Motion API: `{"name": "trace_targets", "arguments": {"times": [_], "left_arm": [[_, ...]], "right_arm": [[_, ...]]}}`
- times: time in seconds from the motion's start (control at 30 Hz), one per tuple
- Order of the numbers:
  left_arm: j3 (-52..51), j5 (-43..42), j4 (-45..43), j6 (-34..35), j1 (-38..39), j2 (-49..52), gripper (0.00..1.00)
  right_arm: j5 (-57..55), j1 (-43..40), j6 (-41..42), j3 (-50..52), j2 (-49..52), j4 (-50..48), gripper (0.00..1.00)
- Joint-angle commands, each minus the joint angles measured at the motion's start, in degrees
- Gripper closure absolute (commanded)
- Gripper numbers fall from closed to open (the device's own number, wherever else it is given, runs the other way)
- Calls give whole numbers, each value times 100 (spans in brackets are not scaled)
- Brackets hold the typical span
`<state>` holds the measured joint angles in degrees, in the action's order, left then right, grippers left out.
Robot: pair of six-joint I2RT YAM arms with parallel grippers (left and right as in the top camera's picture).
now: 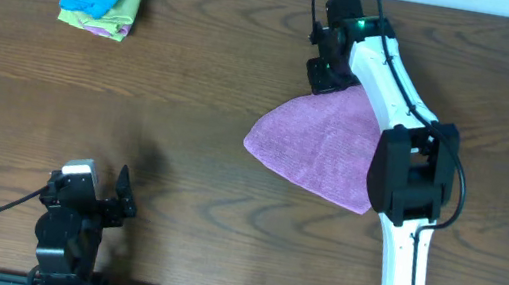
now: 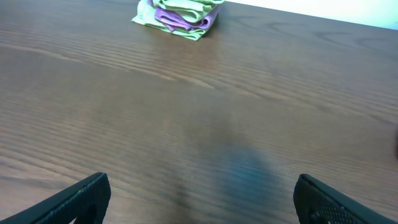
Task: Fold the cloth
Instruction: 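Lower the cloth and pull it flat leftward with the right gripper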
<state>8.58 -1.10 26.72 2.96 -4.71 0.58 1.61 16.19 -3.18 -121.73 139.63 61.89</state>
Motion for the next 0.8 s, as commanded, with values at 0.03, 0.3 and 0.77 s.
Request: {"name": "trace_targets", "arguments": {"times": [0.03,0.3,0.77], "left_arm": [[-101,39,4,-22,24,-33,5],[-101,39,4,-22,24,-33,5],[-101,39,4,-20,24,-33,5]], "right_arm": [[-52,-46,-50,-7,208,-2,99],[-55,-61,-50,-7,422,-197,99],[426,229,-42,-7,487,-1176,99]]}}
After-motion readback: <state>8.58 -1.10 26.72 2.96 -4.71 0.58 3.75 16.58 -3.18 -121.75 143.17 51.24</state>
